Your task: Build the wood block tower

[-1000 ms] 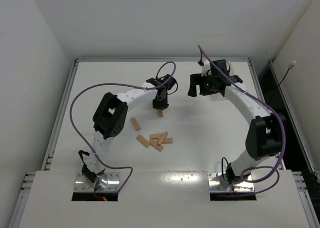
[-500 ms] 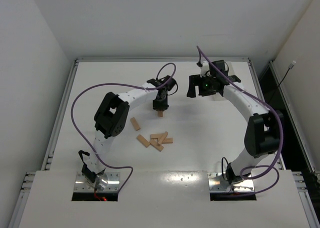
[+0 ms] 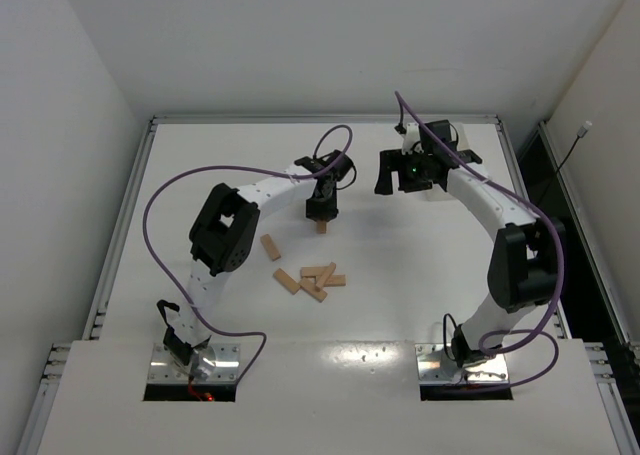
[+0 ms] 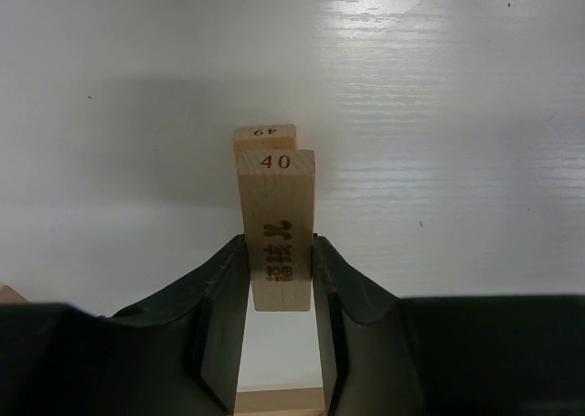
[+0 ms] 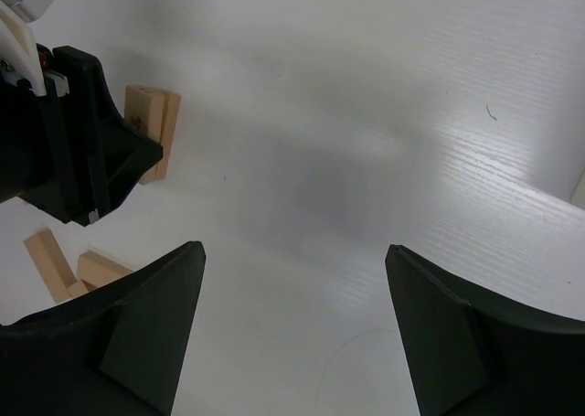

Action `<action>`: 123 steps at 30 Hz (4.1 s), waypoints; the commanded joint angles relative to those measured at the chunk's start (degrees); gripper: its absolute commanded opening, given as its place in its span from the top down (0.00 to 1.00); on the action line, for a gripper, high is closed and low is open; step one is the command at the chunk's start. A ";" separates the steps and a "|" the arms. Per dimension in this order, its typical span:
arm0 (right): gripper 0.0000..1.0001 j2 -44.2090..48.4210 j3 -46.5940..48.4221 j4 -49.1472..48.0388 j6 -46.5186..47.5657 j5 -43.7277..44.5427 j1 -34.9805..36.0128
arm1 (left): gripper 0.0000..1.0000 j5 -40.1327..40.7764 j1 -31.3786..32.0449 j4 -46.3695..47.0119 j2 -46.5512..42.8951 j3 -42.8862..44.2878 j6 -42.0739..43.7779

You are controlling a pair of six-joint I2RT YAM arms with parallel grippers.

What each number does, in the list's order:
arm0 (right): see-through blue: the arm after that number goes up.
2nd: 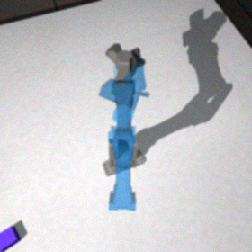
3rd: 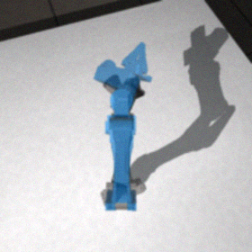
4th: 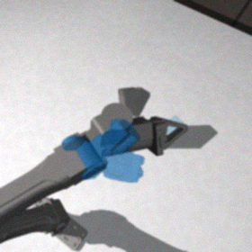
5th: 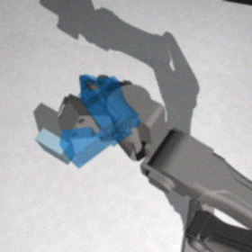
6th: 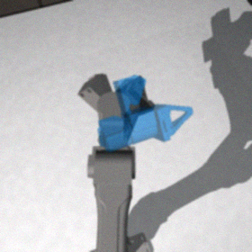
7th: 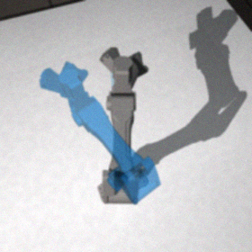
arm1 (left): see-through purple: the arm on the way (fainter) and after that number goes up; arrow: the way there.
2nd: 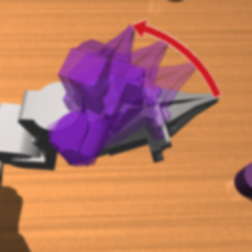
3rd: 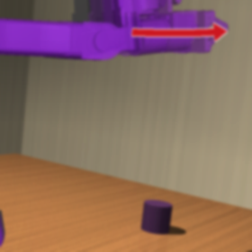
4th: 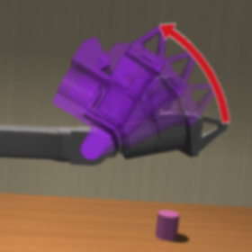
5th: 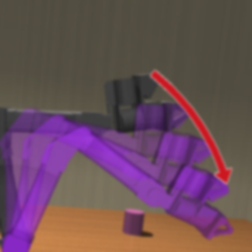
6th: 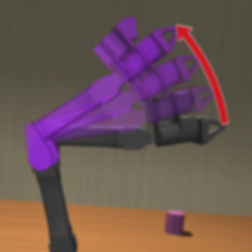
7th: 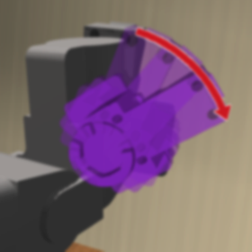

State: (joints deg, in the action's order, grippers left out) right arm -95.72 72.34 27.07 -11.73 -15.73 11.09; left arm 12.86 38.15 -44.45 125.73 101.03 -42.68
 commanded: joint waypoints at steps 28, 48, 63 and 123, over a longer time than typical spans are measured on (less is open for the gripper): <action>0.24 -0.43 2.11 -1.14 0.48 -1.94 0.33 | 0.41 -1.17 -1.59 3.75 -1.11 -1.63 2.86; 0.24 -1.48 2.72 -1.14 1.00 -2.47 0.33 | 0.67 -3.28 -3.26 3.75 3.64 1.36 3.92; 0.24 -1.48 2.72 -1.14 1.00 -2.47 0.33 | 1.00 1.73 -5.54 3.14 3.64 -0.39 1.55; 0.31 -2.26 7.81 0.25 -3.10 22.21 35.55 | 0.01 16.49 -27.93 2.88 -47.67 -16.03 25.70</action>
State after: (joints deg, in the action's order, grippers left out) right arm -95.31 75.16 25.96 -8.29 -2.83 42.72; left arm 26.50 14.33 -40.69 81.89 84.51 -19.53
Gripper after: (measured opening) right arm 0.697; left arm 0.993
